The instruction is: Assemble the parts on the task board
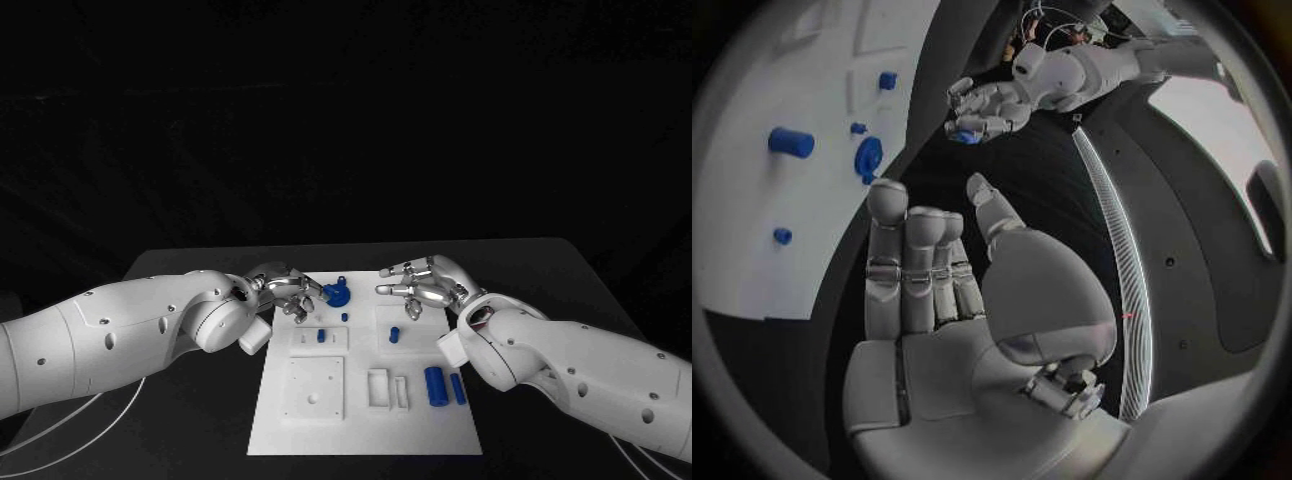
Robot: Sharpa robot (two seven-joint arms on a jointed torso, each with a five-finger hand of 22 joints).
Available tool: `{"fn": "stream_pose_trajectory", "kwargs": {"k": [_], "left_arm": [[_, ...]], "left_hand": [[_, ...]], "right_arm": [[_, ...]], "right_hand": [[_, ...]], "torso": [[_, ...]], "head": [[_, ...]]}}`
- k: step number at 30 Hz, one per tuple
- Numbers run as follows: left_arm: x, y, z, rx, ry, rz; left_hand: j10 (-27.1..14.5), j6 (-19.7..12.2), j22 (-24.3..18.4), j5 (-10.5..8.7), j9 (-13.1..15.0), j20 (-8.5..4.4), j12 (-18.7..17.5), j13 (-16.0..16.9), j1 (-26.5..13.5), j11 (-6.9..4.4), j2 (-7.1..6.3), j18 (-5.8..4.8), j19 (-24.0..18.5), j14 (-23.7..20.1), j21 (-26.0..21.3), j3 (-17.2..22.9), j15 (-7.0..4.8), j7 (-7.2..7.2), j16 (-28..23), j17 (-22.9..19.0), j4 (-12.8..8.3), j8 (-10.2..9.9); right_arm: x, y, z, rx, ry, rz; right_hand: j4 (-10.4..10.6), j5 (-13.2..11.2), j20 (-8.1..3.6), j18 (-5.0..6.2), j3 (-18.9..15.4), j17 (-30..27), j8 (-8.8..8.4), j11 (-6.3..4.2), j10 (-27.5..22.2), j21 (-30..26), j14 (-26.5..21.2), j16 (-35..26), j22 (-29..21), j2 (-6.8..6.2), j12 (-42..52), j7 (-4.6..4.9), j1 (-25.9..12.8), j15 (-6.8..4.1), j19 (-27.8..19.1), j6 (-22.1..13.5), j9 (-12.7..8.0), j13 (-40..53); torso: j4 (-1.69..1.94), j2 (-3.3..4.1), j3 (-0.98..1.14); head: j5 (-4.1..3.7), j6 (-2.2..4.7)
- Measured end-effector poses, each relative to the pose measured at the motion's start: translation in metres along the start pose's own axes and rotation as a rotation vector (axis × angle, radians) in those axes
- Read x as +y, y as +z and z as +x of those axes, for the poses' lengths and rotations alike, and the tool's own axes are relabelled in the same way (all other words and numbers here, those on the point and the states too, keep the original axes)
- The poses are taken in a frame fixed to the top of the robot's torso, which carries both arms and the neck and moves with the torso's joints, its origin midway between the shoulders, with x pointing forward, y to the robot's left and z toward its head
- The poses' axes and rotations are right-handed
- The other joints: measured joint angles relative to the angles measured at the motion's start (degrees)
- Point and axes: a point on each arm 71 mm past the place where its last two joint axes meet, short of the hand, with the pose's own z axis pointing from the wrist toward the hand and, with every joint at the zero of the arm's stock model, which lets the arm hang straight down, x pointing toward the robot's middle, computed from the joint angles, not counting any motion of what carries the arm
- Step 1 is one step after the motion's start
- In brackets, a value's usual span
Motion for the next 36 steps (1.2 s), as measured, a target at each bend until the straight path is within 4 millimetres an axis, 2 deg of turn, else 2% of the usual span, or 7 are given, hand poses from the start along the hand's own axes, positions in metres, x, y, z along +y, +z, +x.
{"fn": "stream_pose_trajectory", "kwargs": {"k": [11,23,24,26,30,33,36], "left_arm": [[-0.007,0.0,-0.015,-0.046,0.119,-0.126],[-0.003,0.0,-0.019,-0.045,0.188,-0.217],[-0.002,-0.001,-0.02,-0.049,0.193,-0.22],[-0.001,-0.002,-0.023,-0.058,0.202,-0.222],[-0.001,-0.002,-0.025,-0.081,0.235,-0.211],[-0.006,0.0,-0.024,-0.106,0.273,-0.183],[-0.012,0.003,-0.021,-0.136,0.326,-0.143]], "left_hand": [[0.0,0.0,0.0,-0.61,0.9,0.25,1.5,0.1,-0.9,0.0,0.45,0.0,0.3,0.7,0.0,0.0,0.29,0.01,-0.2,2.7,0.0,-1.4],[0.0,0.0,0.0,-1.65,2.3,0.42,1.8,-0.1,-1.5,0.01,0.87,0.01,0.4,0.7,-0.3,0.0,0.3,0.02,-1.1,2.4,0.2,-2.3],[0.0,0.0,0.0,-2.76,2.3,0.42,1.6,-0.1,-1.5,0.01,0.87,0.01,0.4,0.7,-0.5,0.0,0.3,0.02,-1.2,2.3,0.5,-2.5],[0.0,0.0,0.0,-8.63,1.9,0.42,1.1,-0.3,-0.7,0.01,1.34,0.01,0.4,0.7,-1.1,-0.9,0.31,0.02,-2.2,1.1,1.6,-2.8],[-0.3,-0.6,0.0,-23.64,-5.1,0.81,-5.1,-2.3,7.0,0.98,0.85,0.01,0.6,-0.7,-3.2,-5.5,1.28,-0.78,-5.7,-2.1,5.5,-2.8],[-1.6,-2.6,-1.1,-28.89,-13.3,1.92,-10.4,-5.0,11.0,2.19,-0.1,0.01,0.4,-1.0,-5.4,-10.9,2.2,0.08,-8.4,-3.5,8.8,-2.7],[-2.1,-2.6,-1.8,-29.9,-19.8,2.54,-13.5,-6.8,13.2,2.69,-1.88,0.0,1.1,-0.6,-6.9,-17.3,2.53,0.75,-9.3,-3.9,11.5,-2.7]], "right_arm": [[0.007,0.004,-0.044,-0.099,-0.022,-0.02],[0.005,0.005,-0.052,-0.117,-0.031,-0.014],[0.005,0.005,-0.052,-0.117,-0.031,-0.014],[0.005,0.005,-0.053,-0.118,-0.033,-0.014],[0.005,0.005,-0.053,-0.118,-0.04,-0.015],[0.005,0.006,-0.053,-0.116,-0.05,-0.019],[0.006,0.006,-0.052,-0.113,-0.067,-0.027]], "right_hand": [[-2.1,0.8,0.0,-0.03,1.9,0.1,0.0,0.0,0.0,0.4,0.0,0.0,0.0,0.0,0.2,-0.01,0.0,0.0,0.0,0.5,0.0,-0.4],[-2.1,0.9,0.0,-0.08,4.7,0.0,0.0,-0.01,0.0,0.9,0.0,0.2,0.0,-0.16,0.2,-0.09,-0.2,0.0,0.0,1.1,0.0,-0.5],[-2.1,0.9,0.0,-0.08,4.7,0.0,0.0,-0.01,0.0,1.0,0.0,0.3,0.0,-0.16,0.3,-0.21,-0.2,0.0,0.0,1.3,0.0,-0.5],[-2.1,0.9,0.0,-0.09,4.7,0.1,0.0,-0.01,0.0,1.1,0.0,0.3,0.0,-0.16,0.4,-0.28,-0.2,0.0,0.0,1.4,0.0,-0.5],[-2.1,0.9,0.0,-0.1,5.0,0.1,0.0,-0.01,0.0,1.1,0.0,0.4,0.0,-0.16,0.4,-0.13,-0.2,0.0,0.0,1.6,0.0,-0.4],[-2.1,0.9,0.0,-0.11,5.0,0.2,0.0,-0.01,0.0,1.5,0.0,0.4,0.0,-0.16,0.7,-0.31,-0.2,0.0,0.0,1.8,0.0,-0.3],[-2.1,1.2,-0.01,-0.11,5.0,0.3,0.0,-0.01,0.0,1.9,0.0,0.6,0.0,-0.16,0.7,-0.34,-0.2,0.0,0.0,2.2,0.0,-0.2]], "torso": [[-0.02,-0.15,0.01],[0.08,-0.02,-0.01],[0.09,-0.02,-0.02],[0.1,-0.01,-0.03],[0.13,0.01,-0.07],[0.13,0.01,-0.1],[0.12,0.02,-0.14]], "head": [[0.3,-0.09],[0.51,0.34],[0.49,0.34],[0.45,0.31],[0.43,0.24],[0.45,0.22],[0.52,0.29]]}}
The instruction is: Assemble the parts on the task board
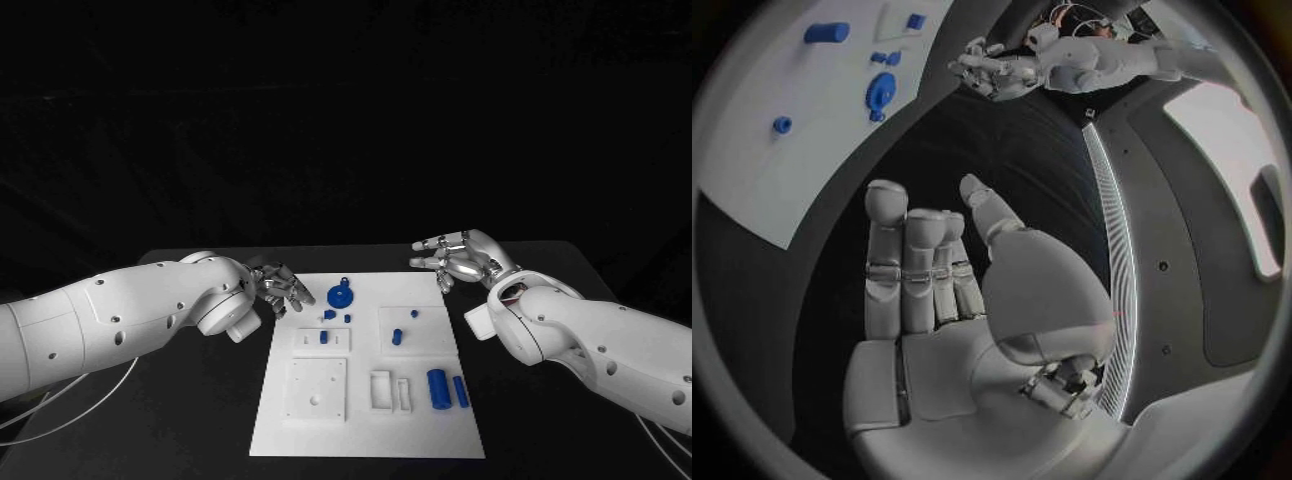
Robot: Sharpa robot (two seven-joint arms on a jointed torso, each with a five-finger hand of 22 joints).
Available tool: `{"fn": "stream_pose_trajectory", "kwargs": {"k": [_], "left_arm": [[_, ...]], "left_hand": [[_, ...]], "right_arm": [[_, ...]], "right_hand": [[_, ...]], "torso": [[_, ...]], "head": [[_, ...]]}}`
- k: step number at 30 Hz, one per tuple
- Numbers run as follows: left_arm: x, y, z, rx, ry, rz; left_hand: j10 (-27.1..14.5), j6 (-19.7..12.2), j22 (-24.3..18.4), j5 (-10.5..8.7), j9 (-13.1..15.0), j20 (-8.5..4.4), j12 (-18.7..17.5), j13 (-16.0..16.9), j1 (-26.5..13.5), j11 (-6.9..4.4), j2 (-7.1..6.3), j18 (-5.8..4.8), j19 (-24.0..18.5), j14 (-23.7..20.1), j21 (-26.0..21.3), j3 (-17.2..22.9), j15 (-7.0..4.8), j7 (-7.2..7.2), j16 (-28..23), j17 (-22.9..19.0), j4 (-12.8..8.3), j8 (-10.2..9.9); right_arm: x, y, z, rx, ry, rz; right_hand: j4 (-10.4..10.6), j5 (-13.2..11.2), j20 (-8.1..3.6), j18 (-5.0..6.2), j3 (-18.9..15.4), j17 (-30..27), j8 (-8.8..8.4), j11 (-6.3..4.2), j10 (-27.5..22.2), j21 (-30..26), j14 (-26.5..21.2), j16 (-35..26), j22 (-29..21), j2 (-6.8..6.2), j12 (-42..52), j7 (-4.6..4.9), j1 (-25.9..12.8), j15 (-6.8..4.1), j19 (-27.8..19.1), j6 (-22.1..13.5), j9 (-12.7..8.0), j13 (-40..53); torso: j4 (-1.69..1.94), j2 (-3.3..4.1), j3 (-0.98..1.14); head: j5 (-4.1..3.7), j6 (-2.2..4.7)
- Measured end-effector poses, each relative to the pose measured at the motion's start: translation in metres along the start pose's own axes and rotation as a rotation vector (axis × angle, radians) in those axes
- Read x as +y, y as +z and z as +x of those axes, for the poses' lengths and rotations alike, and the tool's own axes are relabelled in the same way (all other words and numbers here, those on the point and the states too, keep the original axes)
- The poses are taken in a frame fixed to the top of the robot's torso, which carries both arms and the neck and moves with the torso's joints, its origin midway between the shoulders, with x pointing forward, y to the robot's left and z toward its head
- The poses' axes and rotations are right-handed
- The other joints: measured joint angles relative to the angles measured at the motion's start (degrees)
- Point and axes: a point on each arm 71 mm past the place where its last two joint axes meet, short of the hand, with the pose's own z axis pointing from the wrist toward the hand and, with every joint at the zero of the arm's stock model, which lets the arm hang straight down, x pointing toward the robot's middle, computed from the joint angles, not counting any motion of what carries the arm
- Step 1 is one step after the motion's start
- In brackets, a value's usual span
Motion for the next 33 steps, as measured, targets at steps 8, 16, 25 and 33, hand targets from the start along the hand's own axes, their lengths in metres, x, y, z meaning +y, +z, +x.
{"fn": "stream_pose_trajectory", "kwargs": {"k": [8,16,25,33], "left_arm": [[-0.021,0.006,0.003,-0.14,0.183,0.116],[-0.033,0.015,0.021,-0.228,0.37,0.193],[-0.036,0.023,0.036,-0.248,0.53,0.19],[-0.032,0.029,0.048,-0.236,0.615,0.16]], "left_hand": [[-2.5,1.0,-0.4,0.0,-6.0,0.45,-3.6,-2.4,3.3,1.33,-2.36,0.01,0.5,-0.6,-2.3,-8.7,0.67,0.4,-1.3,-0.2,0.9,1.1],[-2.6,1.8,0.2,-0.47,-9.0,1.07,-4.4,-3.4,3.4,1.44,-2.48,0.01,1.1,-0.3,-4.0,-13.5,0.89,0.25,-1.5,-0.2,2.8,1.8],[-2.6,3.4,1.3,-0.92,-9.9,1.0,-3.5,-2.9,2.8,1.42,-3.12,0.01,1.5,-0.1,-5.0,-15.3,1.08,-0.33,-1.5,0.1,4.2,2.7],[-2.2,5.1,1.8,-0.25,-10.4,0.74,-3.8,-3.3,3.5,1.02,-2.43,0.01,2.2,-0.1,-6.4,-15.5,1.08,-0.46,-1.8,0.2,4.1,0.8]], "right_arm": [[0.003,0.001,0.004,0.012,-0.051,-0.029],[0.005,0.001,0.006,0.018,-0.083,-0.045],[0.006,0.001,0.007,0.022,-0.098,-0.051],[0.007,0.001,0.008,0.025,-0.102,-0.055]], "right_hand": [[0.0,0.1,0.0,-0.02,0.3,0.1,0.0,-0.21,0.2,0.0,0.0,0.0,0.0,-0.23,0.2,-0.27,-0.2,0.0,0.0,0.3,0.0,0.1],[0.0,0.1,0.0,-0.04,0.3,0.1,0.0,-0.21,0.2,0.0,0.0,0.0,0.0,-0.23,0.2,-0.06,-0.2,0.0,0.0,0.5,0.0,0.2],[0.0,0.1,0.0,-0.06,0.3,0.1,0.0,-0.21,0.2,0.3,0.2,0.0,0.0,-0.22,0.2,-0.07,-0.2,-0.2,0.0,0.5,0.0,0.3],[0.0,0.1,0.0,-0.08,0.3,0.1,0.0,-0.21,0.2,0.3,0.2,0.0,0.0,-0.22,0.2,-0.07,-0.2,-0.2,0.0,0.5,0.0,0.3]], "torso": [[-0.02,0.01,0.06],[-0.12,0.06,0.1],[-0.13,0.07,0.14],[-0.12,0.09,0.14]], "head": [[0.09,0.09],[0.01,0.12],[-0.18,-0.09],[-0.29,-0.24]]}}
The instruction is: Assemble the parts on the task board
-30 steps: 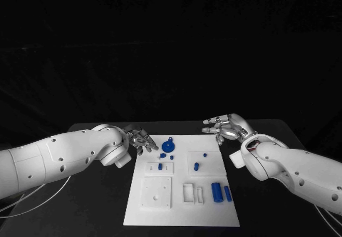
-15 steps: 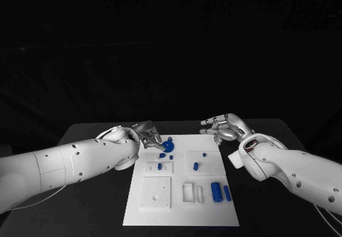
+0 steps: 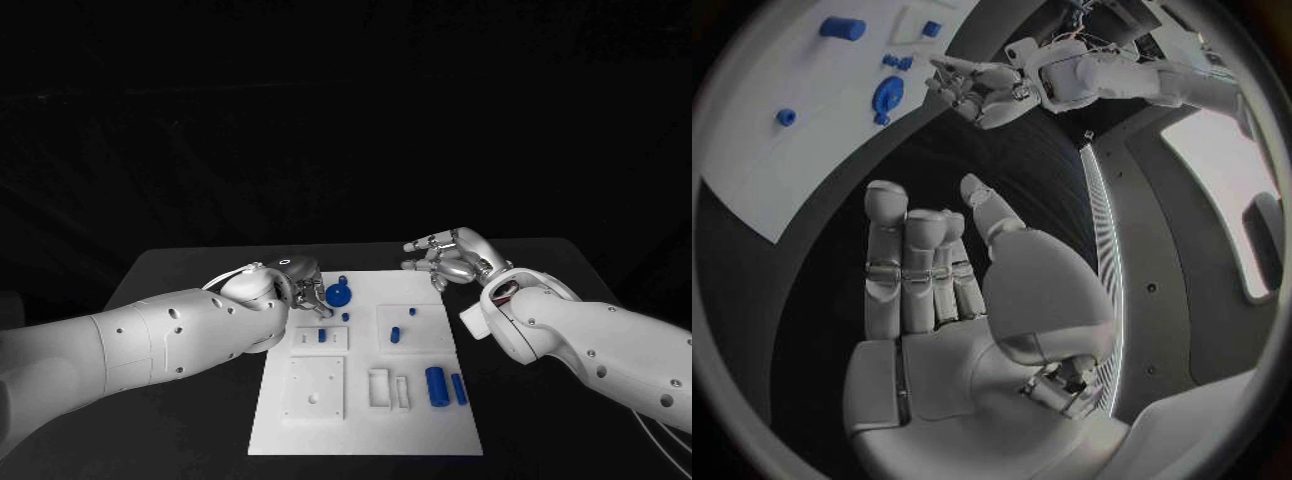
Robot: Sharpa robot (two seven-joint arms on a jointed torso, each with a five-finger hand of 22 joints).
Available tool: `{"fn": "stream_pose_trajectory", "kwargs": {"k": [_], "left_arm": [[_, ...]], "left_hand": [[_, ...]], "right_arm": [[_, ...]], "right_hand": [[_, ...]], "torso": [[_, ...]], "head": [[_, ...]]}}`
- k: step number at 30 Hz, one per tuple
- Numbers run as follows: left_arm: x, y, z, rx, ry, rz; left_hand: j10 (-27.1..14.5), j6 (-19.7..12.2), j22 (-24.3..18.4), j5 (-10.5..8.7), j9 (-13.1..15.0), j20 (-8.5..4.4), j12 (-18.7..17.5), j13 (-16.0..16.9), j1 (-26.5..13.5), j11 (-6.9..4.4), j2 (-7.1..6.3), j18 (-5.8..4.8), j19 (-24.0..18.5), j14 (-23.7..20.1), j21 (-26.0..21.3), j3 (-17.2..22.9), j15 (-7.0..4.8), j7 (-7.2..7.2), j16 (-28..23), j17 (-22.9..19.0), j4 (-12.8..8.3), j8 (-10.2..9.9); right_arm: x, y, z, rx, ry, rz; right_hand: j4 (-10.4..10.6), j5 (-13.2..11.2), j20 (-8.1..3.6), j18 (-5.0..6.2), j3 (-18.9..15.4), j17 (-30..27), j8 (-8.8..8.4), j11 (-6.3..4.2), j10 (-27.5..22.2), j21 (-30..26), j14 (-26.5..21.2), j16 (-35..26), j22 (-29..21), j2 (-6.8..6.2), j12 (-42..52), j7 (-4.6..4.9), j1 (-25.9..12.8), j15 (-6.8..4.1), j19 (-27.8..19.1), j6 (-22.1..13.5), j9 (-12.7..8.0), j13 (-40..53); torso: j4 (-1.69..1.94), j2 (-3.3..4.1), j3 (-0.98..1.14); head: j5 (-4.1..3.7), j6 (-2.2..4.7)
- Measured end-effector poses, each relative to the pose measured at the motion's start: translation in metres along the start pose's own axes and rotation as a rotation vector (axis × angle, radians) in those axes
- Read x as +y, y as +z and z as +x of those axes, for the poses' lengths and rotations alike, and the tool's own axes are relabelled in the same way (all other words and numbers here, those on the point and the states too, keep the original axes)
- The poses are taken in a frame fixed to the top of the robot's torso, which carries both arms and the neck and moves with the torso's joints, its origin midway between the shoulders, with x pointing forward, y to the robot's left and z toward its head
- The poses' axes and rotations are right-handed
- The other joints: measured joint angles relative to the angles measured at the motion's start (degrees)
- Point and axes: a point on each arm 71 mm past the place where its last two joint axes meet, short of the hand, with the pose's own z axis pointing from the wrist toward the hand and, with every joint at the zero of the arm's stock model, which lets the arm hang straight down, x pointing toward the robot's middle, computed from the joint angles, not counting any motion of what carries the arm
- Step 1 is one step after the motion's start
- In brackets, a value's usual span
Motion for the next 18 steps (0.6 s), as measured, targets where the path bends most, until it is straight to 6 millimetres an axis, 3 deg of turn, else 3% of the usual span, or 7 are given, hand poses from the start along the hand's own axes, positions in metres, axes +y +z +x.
{"fn": "stream_pose_trajectory", "kwargs": {"k": [18], "left_arm": [[-0.003,0.006,0.02,0.024,0.073,-0.02]], "left_hand": [[0.0,0.4,0.0,0.5,-0.1,0.08,-0.8,-0.3,-0.3,0.0,0.76,0.0,0.5,0.0,-0.5,-0.3,-0.01,0.0,0.0,0.0,0.6,-0.3]], "right_arm": [[0.002,0.0,0.002,0.006,0.001,-0.006]], "right_hand": [[0.2,0.0,0.0,-0.27,0.2,0.0,0.0,0.0,0.0,0.0,0.0,0.0,0.0,-0.23,0.2,-0.22,-0.2,0.0,0.0,0.2,0.0,0.1]], "torso": [[-0.08,0.09,-0.05]], "head": [[-0.48,-0.34]]}}
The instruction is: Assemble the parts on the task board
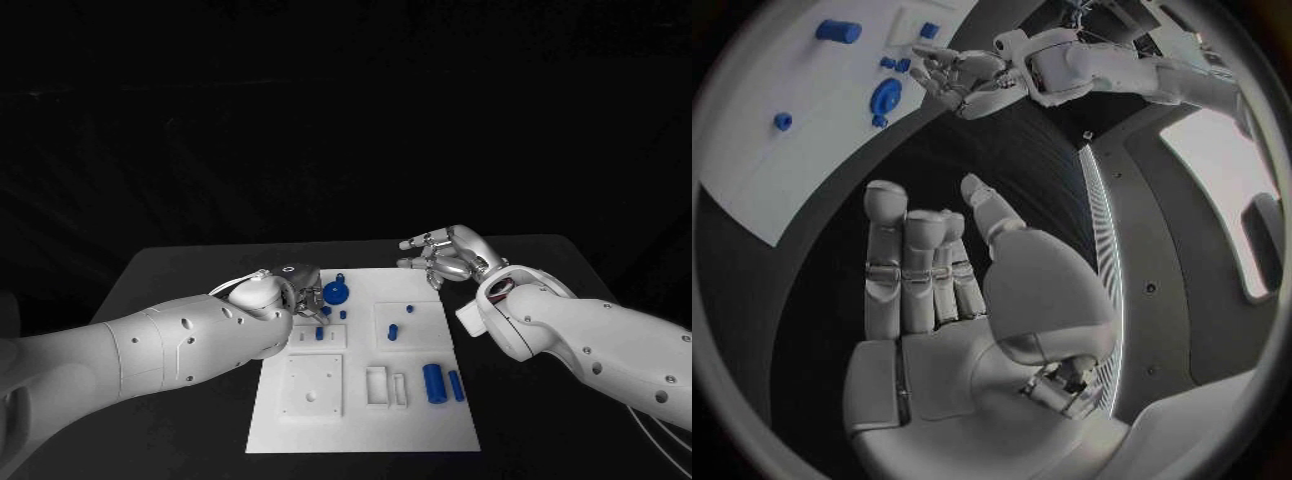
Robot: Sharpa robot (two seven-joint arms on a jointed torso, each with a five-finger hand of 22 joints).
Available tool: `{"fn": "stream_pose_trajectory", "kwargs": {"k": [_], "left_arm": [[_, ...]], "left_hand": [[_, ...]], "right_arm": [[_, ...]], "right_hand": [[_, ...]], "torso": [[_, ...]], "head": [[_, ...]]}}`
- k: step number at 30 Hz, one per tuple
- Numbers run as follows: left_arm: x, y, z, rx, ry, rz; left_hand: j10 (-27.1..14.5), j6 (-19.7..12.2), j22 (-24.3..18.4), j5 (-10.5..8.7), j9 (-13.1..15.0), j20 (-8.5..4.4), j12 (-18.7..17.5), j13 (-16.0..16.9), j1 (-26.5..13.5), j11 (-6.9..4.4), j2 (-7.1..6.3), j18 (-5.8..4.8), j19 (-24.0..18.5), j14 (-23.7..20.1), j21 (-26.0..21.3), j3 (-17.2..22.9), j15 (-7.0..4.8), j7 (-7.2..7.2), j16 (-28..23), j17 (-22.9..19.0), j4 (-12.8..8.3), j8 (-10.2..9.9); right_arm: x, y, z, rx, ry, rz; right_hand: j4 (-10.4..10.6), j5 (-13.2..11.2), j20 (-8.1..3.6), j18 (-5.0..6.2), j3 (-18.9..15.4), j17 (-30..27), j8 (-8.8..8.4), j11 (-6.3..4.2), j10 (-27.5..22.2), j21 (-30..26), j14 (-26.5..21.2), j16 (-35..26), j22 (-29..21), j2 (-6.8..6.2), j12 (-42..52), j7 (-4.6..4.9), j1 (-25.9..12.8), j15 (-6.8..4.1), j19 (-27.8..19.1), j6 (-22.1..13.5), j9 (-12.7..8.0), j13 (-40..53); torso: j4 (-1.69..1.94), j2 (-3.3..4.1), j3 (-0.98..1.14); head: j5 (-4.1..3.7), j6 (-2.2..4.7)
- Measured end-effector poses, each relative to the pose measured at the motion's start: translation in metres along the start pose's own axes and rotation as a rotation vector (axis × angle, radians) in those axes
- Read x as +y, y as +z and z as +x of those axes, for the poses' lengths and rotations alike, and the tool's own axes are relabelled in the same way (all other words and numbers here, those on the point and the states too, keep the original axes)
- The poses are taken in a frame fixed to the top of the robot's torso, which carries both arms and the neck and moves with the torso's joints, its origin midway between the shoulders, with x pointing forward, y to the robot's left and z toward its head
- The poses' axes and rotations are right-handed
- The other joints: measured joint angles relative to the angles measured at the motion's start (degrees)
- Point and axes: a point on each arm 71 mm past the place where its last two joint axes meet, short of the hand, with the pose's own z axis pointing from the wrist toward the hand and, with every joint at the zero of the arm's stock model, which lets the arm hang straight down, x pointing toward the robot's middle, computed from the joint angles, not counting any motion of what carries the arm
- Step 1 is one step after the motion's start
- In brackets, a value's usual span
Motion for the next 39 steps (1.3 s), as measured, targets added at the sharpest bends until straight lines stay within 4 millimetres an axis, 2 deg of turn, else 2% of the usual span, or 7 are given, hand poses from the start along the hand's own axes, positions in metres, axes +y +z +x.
{"fn": "stream_pose_trajectory", "kwargs": {"k": [6,8,16,18,32,39], "left_arm": [[0.0002,0.0017,0.0004,-0.007,0.006,-0.003],[-0.0003,0.0022,0.0006,-0.009,0.007,-0.003],[-0.0012,0.0039,0.0011,-0.017,0.008,-0.004],[-0.0004,0.0045,0.0009,-0.019,0.009,-0.006],[-0.0036,0.0077,0.0067,-0.012,0.009,0.003],[-0.0042,0.0091,0.008,-0.008,0.008,0.011]], "left_hand": [[-0.3,-1.0,0.0,0.21,-0.4,0.15,-0.7,-0.2,0.0,0.32,0.01,0.05,0.1,0.2,-0.4,0.1,0.21,0.59,-0.2,0.0,0.7,-0.2],[-0.3,-1.0,0.0,0.21,-0.5,0.33,-0.9,-0.2,-0.1,0.32,0.33,0.92,0.3,0.2,-0.4,0.3,0.21,0.59,-0.2,0.0,0.8,-0.2],[-0.3,-1.6,0.0,0.44,-0.7,0.13,-1.1,-0.2,0.5,0.32,0.97,0.92,0.5,0.2,-0.6,0.4,0.21,0.73,-0.2,0.0,1.0,-0.2],[-0.4,-2.7,0.0,0.65,-1.1,0.13,-1.4,-0.3,1.1,0.44,1.53,0.92,0.5,0.2,-0.6,0.4,0.21,1.02,-0.2,-0.1,1.0,-0.2],[-0.4,-2.7,0.0,0.87,-2.1,0.13,-2.8,-0.5,4.9,0.43,5.38,0.91,0.5,0.2,-0.9,0.7,0.21,1.01,-0.4,-0.1,0.2,-0.2],[-0.6,-3.0,0.0,0.86,-2.3,0.13,-3.4,-0.5,5.7,0.63,6.18,0.91,0.5,0.2,-1.1,0.4,0.21,1.31,-0.7,-0.2,-0.1,-0.2]], "right_arm": [[0.0008,0.0,0.0007,0.002,0.001,-0.002],[0.0009,0.0,0.0009,0.002,0.001,-0.002],[0.0015,0.0001,0.0016,0.003,0.002,-0.003],[0.0016,0.0001,0.0017,0.004,0.002,-0.004],[0.0022,0.0002,0.0024,0.006,0.003,-0.005],[0.0022,0.0002,0.0024,0.006,0.003,-0.005]], "right_hand": [[0.0,0.0,0.0,-0.01,0.0,0.0,0.0,0.0,0.0,0.0,0.0,0.0,0.0,0.0,0.0,0.0,0.0,0.0,0.0,0.0,0.0,0.0],[0.0,0.0,0.0,-0.01,0.0,0.0,0.0,0.0,0.0,0.0,0.0,0.0,0.0,0.0,0.0,0.0,0.0,0.0,0.0,0.0,0.0,0.0],[0.0,0.0,0.0,-0.02,0.0,0.0,0.0,0.0,0.0,0.0,0.0,0.0,0.0,0.0,0.0,0.0,0.0,0.0,0.0,0.0,0.0,0.0],[-0.2,0.2,0.0,-0.02,0.2,0.1,0.0,0.0,0.0,0.2,0.0,0.0,0.0,0.0,0.0,0.0,0.0,0.0,0.0,0.0,0.0,0.1],[0.0,0.2,0.0,-0.03,0.3,0.1,0.0,0.0,0.0,0.2,0.0,0.0,0.0,0.0,0.0,-0.01,0.0,0.0,0.0,0.0,0.0,0.1],[0.0,0.2,0.0,-0.03,0.3,0.1,0.0,0.0,0.0,0.2,0.0,0.0,0.0,0.0,0.0,-0.01,0.0,0.0,0.0,0.0,0.0,0.1]], "torso": [[0.01,-0.04,0.04],[0.01,-0.04,0.04],[0.02,-0.03,0.04],[0.03,-0.03,0.04],[0.01,-0.09,0.04],[0.01,-0.12,0.06]], "head": [[-0.19,-0.04],[-0.23,-0.07],[-0.4,-0.18],[-0.41,-0.2],[-0.65,-0.33],[-0.85,-0.38]]}}
